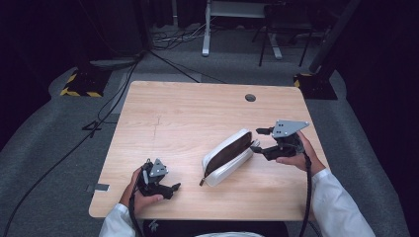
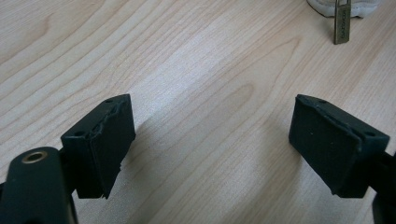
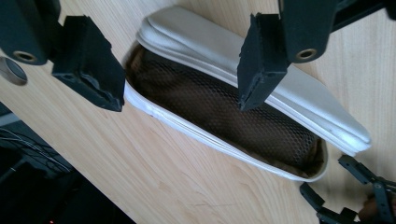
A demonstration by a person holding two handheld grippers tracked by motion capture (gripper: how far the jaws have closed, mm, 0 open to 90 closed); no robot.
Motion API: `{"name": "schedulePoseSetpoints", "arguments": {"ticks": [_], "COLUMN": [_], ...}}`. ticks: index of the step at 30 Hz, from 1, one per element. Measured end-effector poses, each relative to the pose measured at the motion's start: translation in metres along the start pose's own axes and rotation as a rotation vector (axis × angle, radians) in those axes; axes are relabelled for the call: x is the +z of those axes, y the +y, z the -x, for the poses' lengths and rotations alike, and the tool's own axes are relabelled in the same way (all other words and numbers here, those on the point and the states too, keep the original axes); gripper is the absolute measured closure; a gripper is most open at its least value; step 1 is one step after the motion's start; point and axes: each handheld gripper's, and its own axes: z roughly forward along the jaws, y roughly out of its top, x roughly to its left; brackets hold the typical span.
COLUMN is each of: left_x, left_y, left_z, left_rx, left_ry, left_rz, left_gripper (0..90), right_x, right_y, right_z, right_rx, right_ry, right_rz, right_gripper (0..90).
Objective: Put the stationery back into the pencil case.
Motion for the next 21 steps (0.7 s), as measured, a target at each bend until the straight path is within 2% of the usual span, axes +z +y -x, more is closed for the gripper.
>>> {"name": "schedulePoseSetpoints", "arguments": {"ticks": [8,13,21], "left_x": [0.0,0.0,0.0], "left_y": [0.0,0.0,0.0], "left_z": [0.0,0.0,0.0], "left_rx": [-0.001,-0.001,-0.001], "left_ry": [-0.002,-0.002,-0.002], "left_rz": [0.0,0.0,-0.001], "left_gripper": [14.8,14.8,14.7], "right_x": [-0.014,-0.022,-0.034], "right_y": [-0.006,-0.012,-0.026], "right_z": [0.0,-0.001,-0.003], "right_rx": [0.018,0.009,0.032], "right_ry": [-0.038,-0.063,-0.097], "right_rz": [-0.01,-0.023,-0.045], "right_gripper": [27.4,27.5,27.6]}}
